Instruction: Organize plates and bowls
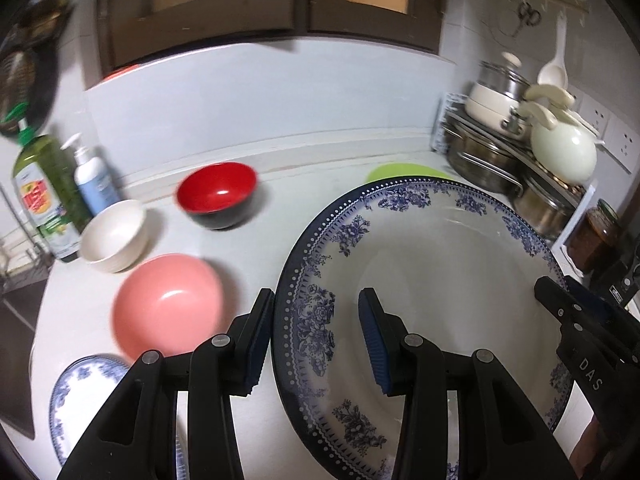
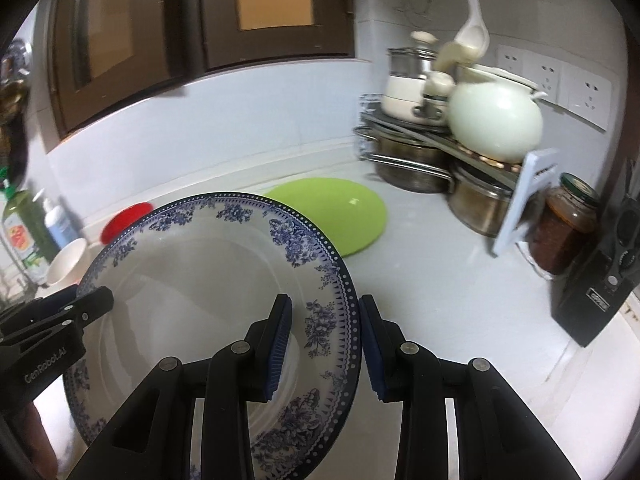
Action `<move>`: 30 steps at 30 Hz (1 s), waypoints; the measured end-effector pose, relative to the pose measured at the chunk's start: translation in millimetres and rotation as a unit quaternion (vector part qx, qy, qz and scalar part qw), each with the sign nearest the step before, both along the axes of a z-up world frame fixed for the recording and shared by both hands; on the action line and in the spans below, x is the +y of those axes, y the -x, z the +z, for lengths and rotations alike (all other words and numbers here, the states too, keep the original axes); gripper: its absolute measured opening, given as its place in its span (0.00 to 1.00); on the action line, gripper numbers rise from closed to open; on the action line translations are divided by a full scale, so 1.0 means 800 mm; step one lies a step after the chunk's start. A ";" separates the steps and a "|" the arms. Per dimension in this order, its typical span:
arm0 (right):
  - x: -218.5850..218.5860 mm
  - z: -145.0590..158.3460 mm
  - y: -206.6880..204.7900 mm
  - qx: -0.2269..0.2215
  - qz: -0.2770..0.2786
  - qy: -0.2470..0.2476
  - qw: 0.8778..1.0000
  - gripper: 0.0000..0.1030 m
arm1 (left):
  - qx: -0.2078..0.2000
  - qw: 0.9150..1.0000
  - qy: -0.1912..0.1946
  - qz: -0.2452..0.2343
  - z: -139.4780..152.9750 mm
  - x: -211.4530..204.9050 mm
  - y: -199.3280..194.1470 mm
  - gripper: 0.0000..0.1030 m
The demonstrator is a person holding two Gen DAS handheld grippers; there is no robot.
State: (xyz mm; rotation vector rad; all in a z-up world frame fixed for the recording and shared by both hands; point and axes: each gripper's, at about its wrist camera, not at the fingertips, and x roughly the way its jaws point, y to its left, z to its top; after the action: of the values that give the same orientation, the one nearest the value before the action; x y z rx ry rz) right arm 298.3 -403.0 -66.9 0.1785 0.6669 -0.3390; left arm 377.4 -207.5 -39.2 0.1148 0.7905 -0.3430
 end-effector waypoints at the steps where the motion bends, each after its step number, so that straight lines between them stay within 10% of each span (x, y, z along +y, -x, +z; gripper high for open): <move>1: 0.009 0.001 -0.001 0.000 0.007 -0.002 1.000 0.35 | 0.000 1.000 0.001 0.005 0.002 0.008 0.001 0.41; 30: 0.228 0.009 -0.027 0.003 0.200 0.001 0.980 0.35 | 0.008 0.982 0.006 0.189 0.004 0.256 0.061 0.41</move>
State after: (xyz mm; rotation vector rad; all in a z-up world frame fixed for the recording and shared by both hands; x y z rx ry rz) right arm 320.3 -220.4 -59.6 0.0395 0.6908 0.0461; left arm 328.8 -2.8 -36.1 -0.0495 0.8066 0.0121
